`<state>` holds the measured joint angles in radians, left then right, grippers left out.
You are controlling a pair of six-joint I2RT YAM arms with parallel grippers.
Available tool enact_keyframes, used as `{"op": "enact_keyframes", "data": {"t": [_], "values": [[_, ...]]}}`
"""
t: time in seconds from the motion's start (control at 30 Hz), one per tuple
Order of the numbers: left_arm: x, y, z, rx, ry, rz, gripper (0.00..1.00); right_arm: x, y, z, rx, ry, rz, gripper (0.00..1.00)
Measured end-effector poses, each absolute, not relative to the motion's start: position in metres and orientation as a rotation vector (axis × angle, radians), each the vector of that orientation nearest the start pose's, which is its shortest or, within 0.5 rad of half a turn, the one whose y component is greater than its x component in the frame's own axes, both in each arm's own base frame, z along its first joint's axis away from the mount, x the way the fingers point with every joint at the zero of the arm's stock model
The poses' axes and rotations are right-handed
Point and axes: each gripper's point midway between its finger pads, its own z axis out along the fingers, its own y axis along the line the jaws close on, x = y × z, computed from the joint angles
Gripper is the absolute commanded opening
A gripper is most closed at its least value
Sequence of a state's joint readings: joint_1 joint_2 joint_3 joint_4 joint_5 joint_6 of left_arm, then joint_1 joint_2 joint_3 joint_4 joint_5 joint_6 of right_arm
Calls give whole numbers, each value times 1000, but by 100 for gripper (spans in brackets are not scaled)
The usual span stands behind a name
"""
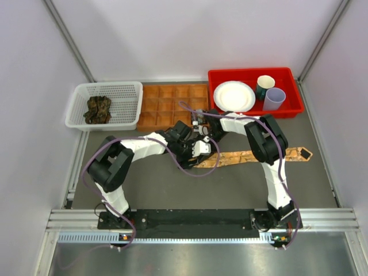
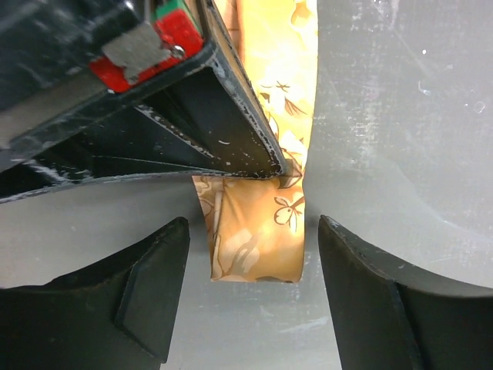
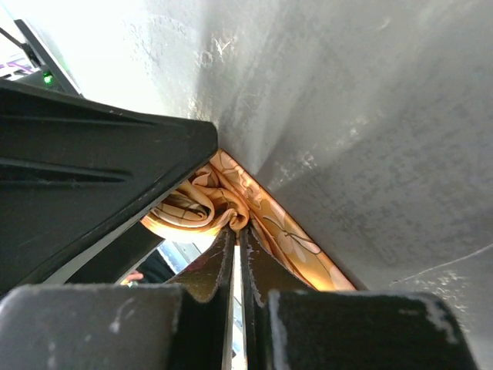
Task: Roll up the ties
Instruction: Roll the tie at the center of the board.
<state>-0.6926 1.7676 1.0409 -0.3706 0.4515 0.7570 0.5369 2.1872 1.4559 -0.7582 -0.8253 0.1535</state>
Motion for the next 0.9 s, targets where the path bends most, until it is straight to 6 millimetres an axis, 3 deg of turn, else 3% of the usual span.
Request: {"op": "enact_keyframes", "data": {"t": [0.23,0.47,0.57,0.6,0.7,0.83,0.9], "values": [[261,-285,37,1818,1806,-582,66,249,303,19,-638,3008,1312,0],[264,-290,38,1849,1782,-592,62,249,303,19,-638,3008,1313,0],[265,-290,33,1873,1779,-592,52,249,303,19,-638,3008,1314,0],[264,-289,31,1880,1783,-595,43,249,303,19,-638,3008,1314,0],[260,-286,24,1913,1800,-605,35,249,304,20,-636,3009,1314,0],[259,-285,22,1936,1794,-604,12,250,304,20,-633,3012,1314,0],[258,-285,22,1943,1785,-605,5,250,303,21,-628,3013,1319,2]]}}
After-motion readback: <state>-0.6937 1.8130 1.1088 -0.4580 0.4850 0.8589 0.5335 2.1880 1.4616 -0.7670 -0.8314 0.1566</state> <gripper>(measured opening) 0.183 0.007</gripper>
